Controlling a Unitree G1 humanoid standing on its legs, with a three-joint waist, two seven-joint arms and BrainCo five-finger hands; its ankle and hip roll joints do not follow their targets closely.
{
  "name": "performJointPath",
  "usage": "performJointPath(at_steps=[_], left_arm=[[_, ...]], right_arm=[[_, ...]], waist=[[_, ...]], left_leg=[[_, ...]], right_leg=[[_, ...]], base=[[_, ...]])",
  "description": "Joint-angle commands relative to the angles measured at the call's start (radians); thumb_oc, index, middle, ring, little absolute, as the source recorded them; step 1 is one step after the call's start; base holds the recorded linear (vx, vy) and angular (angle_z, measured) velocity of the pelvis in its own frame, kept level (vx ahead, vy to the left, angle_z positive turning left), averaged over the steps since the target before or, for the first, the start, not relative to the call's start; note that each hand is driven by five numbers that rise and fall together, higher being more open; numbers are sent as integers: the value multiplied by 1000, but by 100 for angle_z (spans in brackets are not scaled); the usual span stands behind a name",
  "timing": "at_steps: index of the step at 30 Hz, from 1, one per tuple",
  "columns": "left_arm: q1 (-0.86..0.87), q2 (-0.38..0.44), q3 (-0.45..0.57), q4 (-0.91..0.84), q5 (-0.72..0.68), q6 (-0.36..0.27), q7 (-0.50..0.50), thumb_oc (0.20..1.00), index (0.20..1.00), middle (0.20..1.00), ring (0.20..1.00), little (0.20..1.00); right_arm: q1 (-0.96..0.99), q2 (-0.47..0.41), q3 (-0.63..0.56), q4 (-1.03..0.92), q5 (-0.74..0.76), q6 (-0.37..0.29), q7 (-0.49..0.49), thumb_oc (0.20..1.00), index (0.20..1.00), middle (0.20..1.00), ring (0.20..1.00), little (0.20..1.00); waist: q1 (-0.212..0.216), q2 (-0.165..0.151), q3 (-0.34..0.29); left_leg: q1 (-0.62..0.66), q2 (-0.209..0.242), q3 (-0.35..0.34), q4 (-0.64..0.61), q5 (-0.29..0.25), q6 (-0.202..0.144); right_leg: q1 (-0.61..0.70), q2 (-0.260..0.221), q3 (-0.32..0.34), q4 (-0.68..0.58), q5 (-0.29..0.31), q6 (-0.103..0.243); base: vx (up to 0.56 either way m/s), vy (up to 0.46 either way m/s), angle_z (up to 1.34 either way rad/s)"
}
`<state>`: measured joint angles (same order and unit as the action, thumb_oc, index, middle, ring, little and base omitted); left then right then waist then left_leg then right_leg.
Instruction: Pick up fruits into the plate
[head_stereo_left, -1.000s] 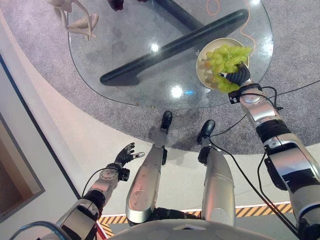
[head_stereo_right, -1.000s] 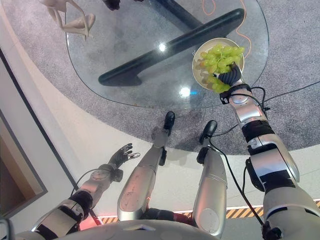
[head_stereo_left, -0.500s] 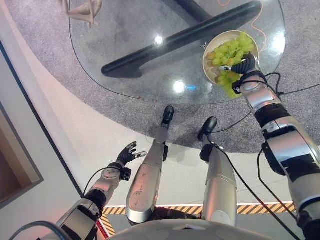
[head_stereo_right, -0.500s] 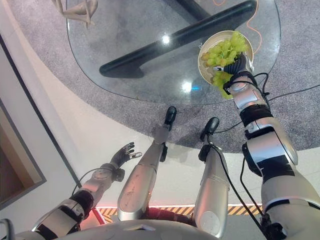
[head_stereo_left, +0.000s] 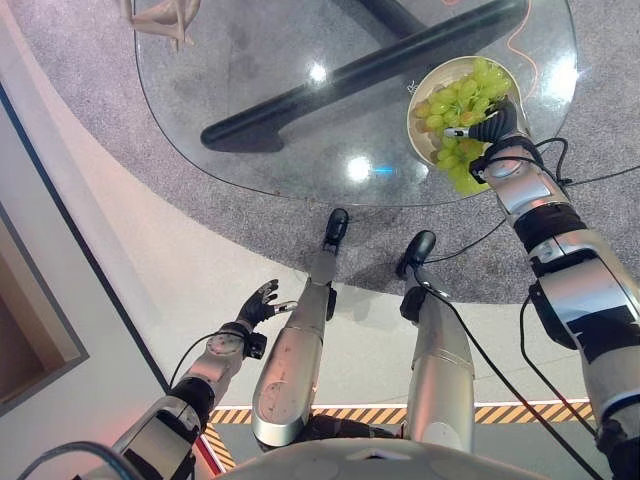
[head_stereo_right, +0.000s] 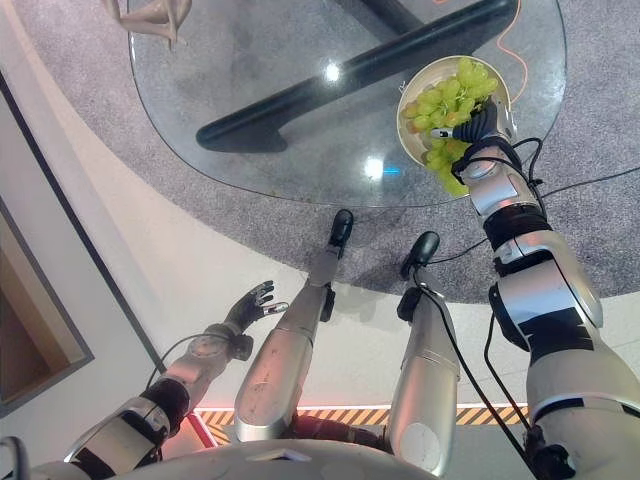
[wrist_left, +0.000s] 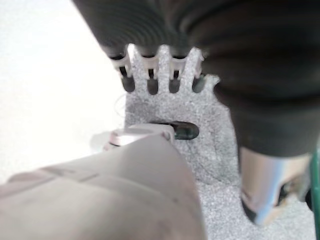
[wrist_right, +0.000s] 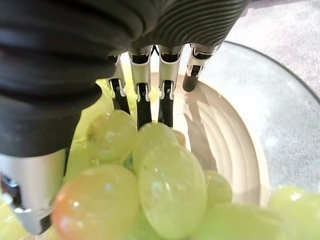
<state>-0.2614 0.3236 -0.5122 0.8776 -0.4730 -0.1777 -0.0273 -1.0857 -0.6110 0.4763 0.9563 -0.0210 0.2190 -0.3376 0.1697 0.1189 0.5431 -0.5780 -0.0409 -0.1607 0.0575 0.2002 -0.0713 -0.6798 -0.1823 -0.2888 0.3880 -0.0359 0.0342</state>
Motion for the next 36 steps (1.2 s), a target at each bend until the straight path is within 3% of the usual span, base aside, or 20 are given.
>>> performJointPath(at_steps=[1,8,16,21,25,27,31,36], left_arm=[[1,12,-2,37,-20,-4,0,1000,1000,1000,1000,1000],[1,17,33,65,-13,5,-9,1000,1000,1000,1000,1000],[15,27,87,130,0,9,-43,1000,1000,1000,1000,1000],[48,20,117,158,21,8,-60,1000,1000,1000,1000,1000],[116,2,162,179,56,30,-83,1000,1000,1000,1000,1000],[148,-7,178,194,65,35,-100,1000,1000,1000,1000,1000],[215,-38,240,258,117,62,-133,1000,1000,1000,1000,1000],[246,-59,307,344,194,96,-156,1000,1000,1000,1000,1000]], right_arm=[[39,-85,22,-73,-10,-21,-65,1000,1000,1000,1000,1000],[146,-92,-38,-139,29,-51,-107,1000,1000,1000,1000,1000],[341,-86,-143,-252,91,-134,-137,1000,1000,1000,1000,1000],[486,-51,-202,-325,158,-192,-102,1000,1000,1000,1000,1000],[720,39,-263,-357,270,-302,53,1000,1000,1000,1000,1000],[804,80,-285,-334,335,-326,130,1000,1000,1000,1000,1000],[977,228,-326,-174,435,-384,313,1000,1000,1000,1000,1000],[1058,325,-382,104,476,-408,466,1000,1000,1000,1000,1000]], waist=[[0,-28,-23],[-24,-48,-23],[-66,-74,-23],[-88,-92,-85],[-107,-110,-185],[-113,-114,-221],[-130,-126,-316],[-149,-125,-376]], left_leg=[[51,-62,105,132,-203,80],[132,-51,120,126,-221,81],[325,-32,146,110,-256,73],[401,-22,160,87,-268,67],[502,-17,165,33,-280,65],[534,-15,167,17,-282,67],[616,-11,180,-9,-294,74],[703,-8,200,-57,-305,80]], right_leg=[[80,44,32,-117,57,61],[156,45,44,-123,45,61],[353,41,64,-160,27,57],[446,39,75,-202,24,54],[554,47,96,-255,17,57],[586,52,103,-265,13,57],[667,66,115,-286,0,51],[742,86,132,-315,-10,45]], base=[[0,0,0],[8,-3,0],[65,-18,-4],[106,-40,-6],[193,-50,-7],[201,-42,-9],[240,-55,1],[115,-28,-7]])
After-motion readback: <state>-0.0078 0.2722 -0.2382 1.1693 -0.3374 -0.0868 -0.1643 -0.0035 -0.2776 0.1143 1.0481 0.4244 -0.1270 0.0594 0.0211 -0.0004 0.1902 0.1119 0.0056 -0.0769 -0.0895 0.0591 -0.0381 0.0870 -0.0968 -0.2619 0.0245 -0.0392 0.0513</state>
